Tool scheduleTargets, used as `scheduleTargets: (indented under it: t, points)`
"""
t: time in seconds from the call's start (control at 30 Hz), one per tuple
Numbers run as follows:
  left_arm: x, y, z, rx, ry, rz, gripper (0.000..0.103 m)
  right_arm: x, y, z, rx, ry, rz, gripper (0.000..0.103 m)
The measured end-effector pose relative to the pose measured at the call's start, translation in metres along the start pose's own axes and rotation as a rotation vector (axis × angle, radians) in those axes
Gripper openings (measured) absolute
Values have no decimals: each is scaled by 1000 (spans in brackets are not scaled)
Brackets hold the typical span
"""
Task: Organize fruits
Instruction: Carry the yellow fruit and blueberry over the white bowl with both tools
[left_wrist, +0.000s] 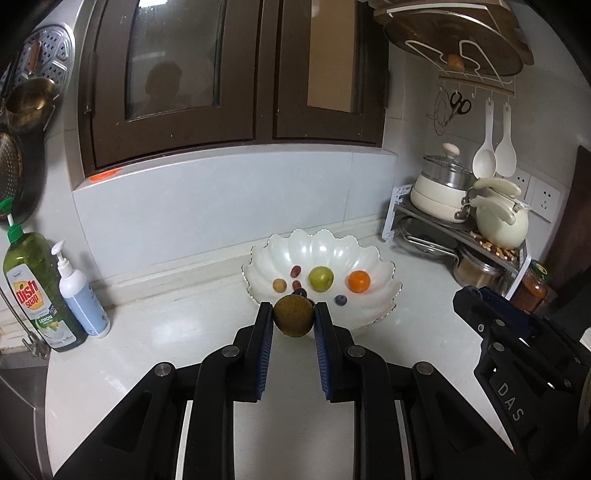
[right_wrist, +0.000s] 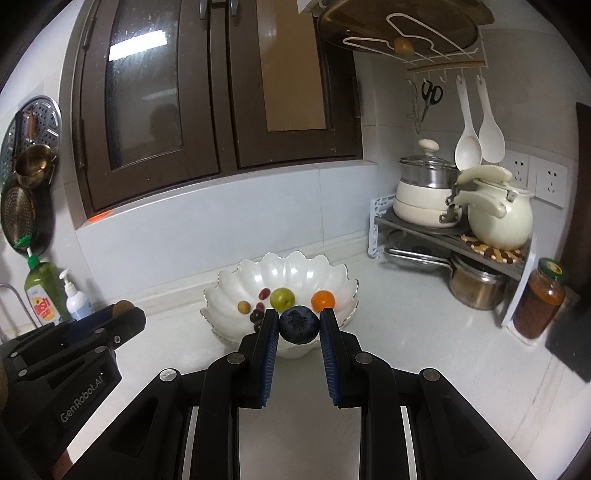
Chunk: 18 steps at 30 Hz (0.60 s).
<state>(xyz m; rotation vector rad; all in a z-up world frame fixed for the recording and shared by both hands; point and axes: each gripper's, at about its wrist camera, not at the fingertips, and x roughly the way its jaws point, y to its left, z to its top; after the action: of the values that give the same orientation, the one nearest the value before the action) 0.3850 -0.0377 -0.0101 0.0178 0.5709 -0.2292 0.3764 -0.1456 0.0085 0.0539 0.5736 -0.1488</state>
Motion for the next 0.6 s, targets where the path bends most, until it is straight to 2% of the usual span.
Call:
scheduleTargets:
  t: [0.2,0.5,0.6]
  points:
    - [15,-10,12,-15,14,-7,23,13,-8,16,-27,4,31,24]
    - [47,-16,34,-18,45,6,23,38,-9,39,-104,-3,32,24]
    - [58,-16,42,-23,62,1,23,54,-14,48,-81,46,79,24]
